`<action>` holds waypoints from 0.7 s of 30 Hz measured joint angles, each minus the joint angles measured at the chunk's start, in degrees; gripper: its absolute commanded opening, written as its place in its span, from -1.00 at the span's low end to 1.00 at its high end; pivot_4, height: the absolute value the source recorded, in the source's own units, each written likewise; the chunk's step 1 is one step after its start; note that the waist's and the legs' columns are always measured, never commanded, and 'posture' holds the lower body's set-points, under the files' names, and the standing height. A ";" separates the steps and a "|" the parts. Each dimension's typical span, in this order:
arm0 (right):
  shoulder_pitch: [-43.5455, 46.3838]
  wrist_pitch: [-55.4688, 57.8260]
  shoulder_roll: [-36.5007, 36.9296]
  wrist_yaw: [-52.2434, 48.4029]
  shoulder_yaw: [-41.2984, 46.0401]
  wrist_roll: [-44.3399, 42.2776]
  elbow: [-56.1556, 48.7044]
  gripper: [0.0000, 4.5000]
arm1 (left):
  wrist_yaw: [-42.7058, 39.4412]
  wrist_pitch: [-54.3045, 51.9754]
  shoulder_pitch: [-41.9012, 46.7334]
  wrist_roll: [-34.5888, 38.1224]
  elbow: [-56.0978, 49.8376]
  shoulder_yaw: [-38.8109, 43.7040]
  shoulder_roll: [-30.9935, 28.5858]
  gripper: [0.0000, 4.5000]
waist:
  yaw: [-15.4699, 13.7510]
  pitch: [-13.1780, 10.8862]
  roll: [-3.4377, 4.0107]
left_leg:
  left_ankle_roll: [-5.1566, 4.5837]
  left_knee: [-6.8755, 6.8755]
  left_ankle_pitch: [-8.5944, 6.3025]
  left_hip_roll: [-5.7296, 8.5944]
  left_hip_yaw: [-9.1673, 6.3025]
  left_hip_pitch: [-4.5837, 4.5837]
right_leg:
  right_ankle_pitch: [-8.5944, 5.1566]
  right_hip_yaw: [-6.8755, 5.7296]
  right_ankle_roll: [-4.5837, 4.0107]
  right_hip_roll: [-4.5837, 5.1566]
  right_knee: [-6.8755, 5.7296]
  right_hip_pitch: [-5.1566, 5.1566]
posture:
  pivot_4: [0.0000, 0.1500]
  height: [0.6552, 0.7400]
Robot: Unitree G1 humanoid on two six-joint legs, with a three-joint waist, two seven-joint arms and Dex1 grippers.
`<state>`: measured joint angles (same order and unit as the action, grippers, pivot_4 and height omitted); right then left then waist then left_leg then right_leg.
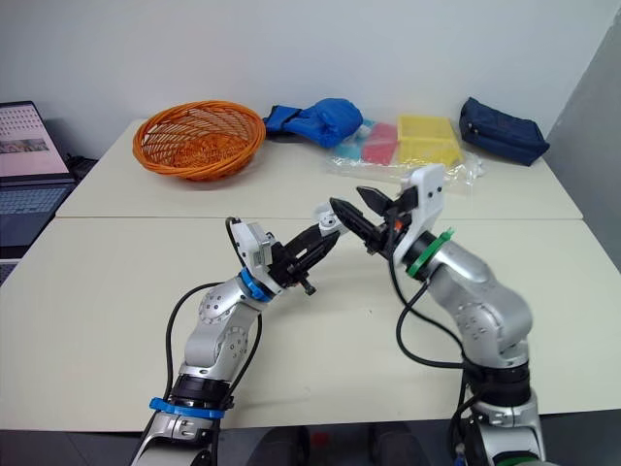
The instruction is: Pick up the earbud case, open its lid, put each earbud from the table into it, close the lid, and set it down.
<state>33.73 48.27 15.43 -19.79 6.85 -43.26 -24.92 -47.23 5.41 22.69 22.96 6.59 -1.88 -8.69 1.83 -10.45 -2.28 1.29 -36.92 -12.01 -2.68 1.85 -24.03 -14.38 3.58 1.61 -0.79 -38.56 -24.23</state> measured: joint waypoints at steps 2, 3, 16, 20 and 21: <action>4.24 3.66 3.77 0.16 3.09 -3.83 -0.03 0.28 | -0.31 0.00 0.01 -0.01 0.01 -0.01 -0.10 -0.67 | 0.01 0.00 0.00 | 0.00 0.02 0.00 0.00 0.01 0.00 | 0.00 0.00 0.00 0.01 0.02 0.01 | 1.00 1.00; 5.59 4.96 5.47 0.08 3.71 -4.87 0.10 0.28 | -0.57 0.01 0.01 -0.02 0.01 -0.01 -0.12 -0.67 | 0.01 0.00 0.00 | 0.00 0.02 0.00 0.00 0.02 0.00 | -0.01 0.00 -0.02 0.00 0.06 0.03 | 1.00 1.00; 18.86 3.04 15.06 -11.47 -11.98 9.12 23.27 -0.99 | -1.80 -0.46 0.38 -0.23 -1.34 -1.87 -0.67 -0.67 | 0.66 -0.01 0.03 | -0.01 0.12 0.00 -0.02 0.08 -0.03 | -0.06 0.03 -0.10 -0.08 0.03 -0.07 | 1.00 1.00; 22.04 -1.44 13.27 -13.73 -14.05 13.93 28.99 -0.99 | -1.87 -0.49 0.41 -0.29 -1.99 -2.42 -0.62 -0.67 | 0.39 -0.01 0.03 | -0.01 0.11 -0.01 -0.03 0.06 -0.15 | -0.06 0.00 -0.11 -0.07 0.11 -0.07 | 1.00 1.00; 22.05 -2.01 13.36 -14.85 -15.00 15.18 29.68 -0.99 | -1.85 -0.48 0.35 -0.29 -1.99 -2.34 -0.75 -0.67 | 0.23 -0.01 0.03 | -0.01 0.12 -0.01 -0.03 0.05 -0.19 | -0.06 -0.02 -0.10 -0.06 0.15 -0.08 | 1.00 1.00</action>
<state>55.78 46.26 28.78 -34.63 -8.15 -28.07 4.76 -49.08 4.93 23.04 22.67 4.60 -4.21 -9.44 2.06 -10.46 -2.25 1.28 -36.81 -12.02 -2.70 1.91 -24.22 -14.45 3.56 1.50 -0.85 -38.41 -24.31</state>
